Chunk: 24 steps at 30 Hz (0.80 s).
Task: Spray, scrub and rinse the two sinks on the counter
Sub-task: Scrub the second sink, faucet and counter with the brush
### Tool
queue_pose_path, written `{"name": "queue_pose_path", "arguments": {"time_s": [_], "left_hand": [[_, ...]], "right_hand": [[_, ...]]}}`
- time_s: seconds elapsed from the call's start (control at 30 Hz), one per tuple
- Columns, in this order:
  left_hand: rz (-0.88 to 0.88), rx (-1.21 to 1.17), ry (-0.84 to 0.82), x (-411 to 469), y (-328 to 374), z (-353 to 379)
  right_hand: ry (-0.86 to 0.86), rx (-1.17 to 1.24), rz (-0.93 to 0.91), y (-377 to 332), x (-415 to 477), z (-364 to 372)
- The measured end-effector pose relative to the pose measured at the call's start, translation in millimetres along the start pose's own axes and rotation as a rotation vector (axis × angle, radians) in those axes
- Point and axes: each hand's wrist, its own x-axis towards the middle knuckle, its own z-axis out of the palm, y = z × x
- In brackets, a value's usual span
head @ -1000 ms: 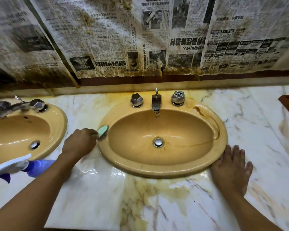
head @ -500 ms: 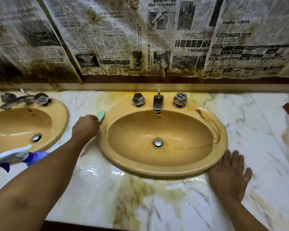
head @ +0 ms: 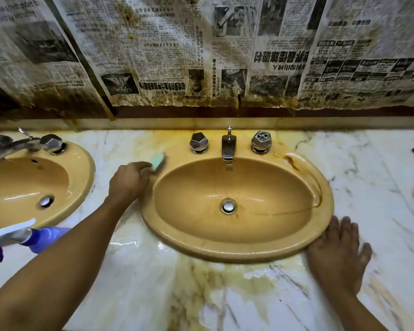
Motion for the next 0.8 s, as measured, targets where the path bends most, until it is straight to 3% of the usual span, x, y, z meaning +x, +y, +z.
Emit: {"name": "queue_pose_path", "arguments": {"time_s": [0.13, 0.43, 0.57, 0.7, 0.8], "left_hand": [[0.037, 0.199, -0.016, -27, -4, -2], [-0.049, 0.137, -0.042, -90, -35, -18], [0.061, 0.210, -0.145, -116, -13, -12], [-0.007, 0.204, -0.053, -108, -24, -23], [0.045, 0.200, -0.158, -118, -28, -21]], "right_hand": [[0.011, 0.000, -0.009, 0, 1, 0], [0.059, 0.060, -0.044, 2, -1, 1], [0.071, 0.072, -0.057, 3, -2, 2], [0.063, 0.086, -0.066, 4, -2, 1], [0.066, 0.086, -0.067, 5, -1, 2]]}}
